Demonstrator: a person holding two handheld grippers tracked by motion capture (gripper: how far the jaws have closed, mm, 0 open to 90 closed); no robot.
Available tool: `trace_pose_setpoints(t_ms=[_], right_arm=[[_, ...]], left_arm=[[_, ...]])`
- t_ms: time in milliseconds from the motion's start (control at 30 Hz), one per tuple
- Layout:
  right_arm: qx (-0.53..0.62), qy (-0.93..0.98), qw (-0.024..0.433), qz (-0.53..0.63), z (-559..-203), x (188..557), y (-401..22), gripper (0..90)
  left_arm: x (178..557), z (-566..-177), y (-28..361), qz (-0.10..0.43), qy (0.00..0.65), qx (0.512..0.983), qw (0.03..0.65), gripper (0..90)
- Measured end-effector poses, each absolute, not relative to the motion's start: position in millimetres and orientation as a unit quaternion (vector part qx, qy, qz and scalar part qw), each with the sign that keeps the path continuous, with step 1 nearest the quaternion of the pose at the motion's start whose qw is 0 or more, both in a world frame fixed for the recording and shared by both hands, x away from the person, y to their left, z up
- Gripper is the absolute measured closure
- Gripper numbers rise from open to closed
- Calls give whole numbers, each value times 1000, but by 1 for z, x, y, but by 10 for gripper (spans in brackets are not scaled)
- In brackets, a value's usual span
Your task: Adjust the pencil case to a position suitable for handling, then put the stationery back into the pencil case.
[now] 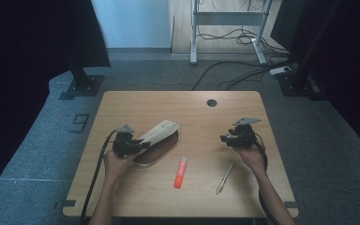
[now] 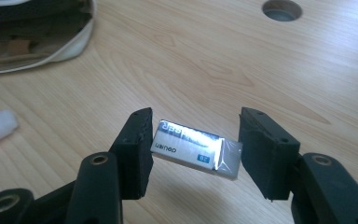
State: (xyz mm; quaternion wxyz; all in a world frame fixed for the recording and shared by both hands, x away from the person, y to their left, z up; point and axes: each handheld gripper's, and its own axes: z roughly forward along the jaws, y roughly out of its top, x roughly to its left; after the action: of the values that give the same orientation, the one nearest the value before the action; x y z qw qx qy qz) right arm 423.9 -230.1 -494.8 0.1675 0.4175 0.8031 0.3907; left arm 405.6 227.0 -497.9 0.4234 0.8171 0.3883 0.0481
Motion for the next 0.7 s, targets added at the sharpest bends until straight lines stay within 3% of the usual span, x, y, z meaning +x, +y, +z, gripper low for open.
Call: trace_pose_setpoints(t_ms=[700], right_arm=[[370,825,139,403,-493,426,-175,451]], left_arm=[[405,-498,227,52,387,817,424,725]])
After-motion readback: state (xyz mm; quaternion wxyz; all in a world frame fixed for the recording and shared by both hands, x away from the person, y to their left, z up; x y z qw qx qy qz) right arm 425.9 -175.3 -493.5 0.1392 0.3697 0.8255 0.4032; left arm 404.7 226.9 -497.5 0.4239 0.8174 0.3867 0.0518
